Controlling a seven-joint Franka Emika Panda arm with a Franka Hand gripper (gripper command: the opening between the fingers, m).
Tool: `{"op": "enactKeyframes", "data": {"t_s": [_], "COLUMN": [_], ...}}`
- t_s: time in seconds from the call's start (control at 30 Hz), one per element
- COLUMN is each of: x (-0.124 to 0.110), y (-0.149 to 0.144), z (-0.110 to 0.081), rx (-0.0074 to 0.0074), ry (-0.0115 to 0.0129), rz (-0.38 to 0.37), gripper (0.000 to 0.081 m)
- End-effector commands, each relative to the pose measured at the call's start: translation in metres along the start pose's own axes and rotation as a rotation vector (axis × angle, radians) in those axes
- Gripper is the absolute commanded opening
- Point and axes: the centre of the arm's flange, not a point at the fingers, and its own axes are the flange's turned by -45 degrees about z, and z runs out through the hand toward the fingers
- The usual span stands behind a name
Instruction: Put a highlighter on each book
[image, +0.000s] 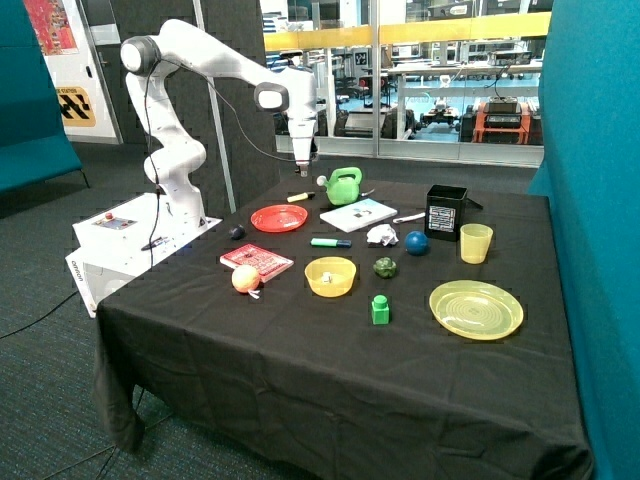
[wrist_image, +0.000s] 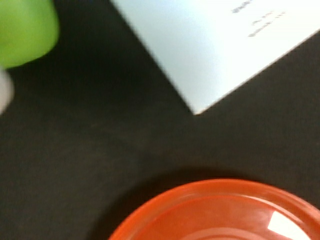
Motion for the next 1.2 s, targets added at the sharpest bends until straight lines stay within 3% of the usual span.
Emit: {"op": "enactKeyframes", "data": {"t_s": [0.0,0.43,0.53,0.6,0.67,0.77,1.03,1.17], "x": [-0.005,-0.025,-0.03,-0.033,-0.036,-0.041,-0.046,-0.044], "y": [-0.045,-0.09,-0.097,-0.1,-0.105,-0.112,-0.121,-0.124], "z": [0.007,0.021,0.027,0.031,0.036,0.044,0.07,0.083], "rx": [0.0022,0.0021,0.0021,0.0021,0.0021,0.0021,0.0021,0.0021], "ry": [0.0015,0.0016,0.0016,0.0016,0.0016,0.0016,0.0016,0.0016], "rz": [-0.106,-0.183,-0.189,-0.192,-0.197,-0.207,-0.188,-0.185], "gripper": [0.0258,0.0331,0.0396,0.0379,0.0417,0.0554,0.0672,0.0693]}}
